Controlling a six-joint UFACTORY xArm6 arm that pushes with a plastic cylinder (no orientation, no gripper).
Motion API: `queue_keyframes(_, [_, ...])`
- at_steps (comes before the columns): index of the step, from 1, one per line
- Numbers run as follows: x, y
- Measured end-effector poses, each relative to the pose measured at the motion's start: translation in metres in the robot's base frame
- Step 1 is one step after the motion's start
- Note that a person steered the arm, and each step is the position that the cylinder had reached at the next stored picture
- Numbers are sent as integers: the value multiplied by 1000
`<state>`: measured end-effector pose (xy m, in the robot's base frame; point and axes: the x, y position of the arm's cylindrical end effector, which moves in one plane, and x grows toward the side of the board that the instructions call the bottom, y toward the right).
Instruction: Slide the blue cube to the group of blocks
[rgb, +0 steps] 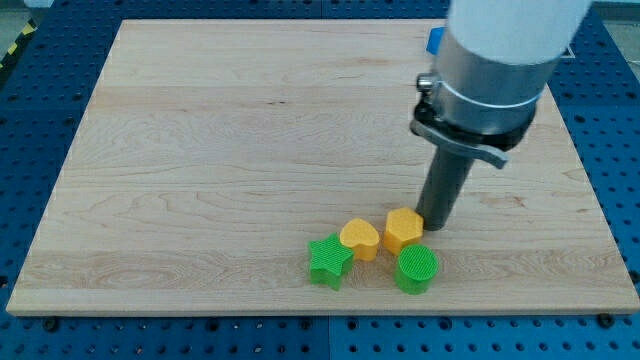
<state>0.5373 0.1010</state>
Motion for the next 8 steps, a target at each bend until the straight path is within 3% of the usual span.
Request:
queue_keyframes(1, [-11,-7])
queue_keyframes(2, [-86,5])
queue_keyframes(4, [-210,-36])
queue_keyframes(5, [-219,-33])
queue_keyframes(7, [-153,125])
queue_keyframes(8, [-146,200])
